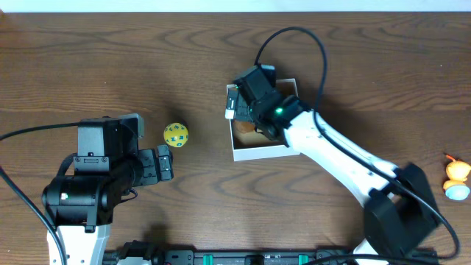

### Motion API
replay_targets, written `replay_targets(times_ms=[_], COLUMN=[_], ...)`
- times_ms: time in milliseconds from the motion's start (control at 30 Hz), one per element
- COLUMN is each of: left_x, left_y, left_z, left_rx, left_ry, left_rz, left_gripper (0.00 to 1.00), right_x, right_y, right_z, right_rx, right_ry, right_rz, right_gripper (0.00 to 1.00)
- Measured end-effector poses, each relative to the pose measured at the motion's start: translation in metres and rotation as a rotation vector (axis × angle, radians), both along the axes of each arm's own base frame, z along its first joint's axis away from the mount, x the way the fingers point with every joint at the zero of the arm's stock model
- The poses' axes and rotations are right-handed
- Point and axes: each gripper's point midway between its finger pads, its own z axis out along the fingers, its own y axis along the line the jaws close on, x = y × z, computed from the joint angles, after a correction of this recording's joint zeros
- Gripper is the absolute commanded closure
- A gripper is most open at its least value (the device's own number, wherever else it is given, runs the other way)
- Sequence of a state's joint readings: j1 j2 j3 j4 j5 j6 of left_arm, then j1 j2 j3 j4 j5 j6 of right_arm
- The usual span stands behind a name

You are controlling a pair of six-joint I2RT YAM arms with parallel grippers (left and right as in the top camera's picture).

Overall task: Pack container
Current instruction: 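Carry the plush bear into the box beside the truck and release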

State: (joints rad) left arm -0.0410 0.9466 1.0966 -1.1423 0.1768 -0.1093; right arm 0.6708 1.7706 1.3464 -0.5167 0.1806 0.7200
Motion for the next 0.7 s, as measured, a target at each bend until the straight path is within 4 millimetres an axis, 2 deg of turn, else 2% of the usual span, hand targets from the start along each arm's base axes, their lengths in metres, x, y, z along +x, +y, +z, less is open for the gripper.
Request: replay_targets(times_ms=[267, 333, 400, 467, 500, 700], left_x=[0.000, 0.000, 0.000, 0.000, 0.000, 0.000], left_y=[0.000, 0.000, 0.000, 0.000, 0.000, 0.000], left_z=[0.000, 0.000, 0.000, 0.000, 0.000, 0.000], left_rx=[0.000, 0.000, 0.000, 0.000, 0.000, 0.000], left_ry=[0.000, 0.000, 0.000, 0.000, -0.002, -0.002], left_rz=[0.000, 0.000, 0.000, 0.000, 0.000, 0.000], left_gripper=[0.02, 0.02, 0.02, 0.02, 0.02, 0.02], right_x=[-0.001, -0.003, -0.008, -0.016, -0.021, -0.063], right_y=[-0.035, -0.051, -0.077, -0.110, -0.133, -0.273], right_z=[0.102, 0.125, 0.142, 0.145, 0.142, 0.106], right_rx=[-0.034, -0.075, -0.132, -0.174, -0.192, -0.205], right_ry=[-0.249, -0.308, -0.331, -0.295, -0.253, 0.050], right_rz=[0.003, 0.027, 0.022, -0.037, -0.098, -0.592], right_gripper=[0.01, 0.01, 0.01, 0.01, 0.01, 0.01])
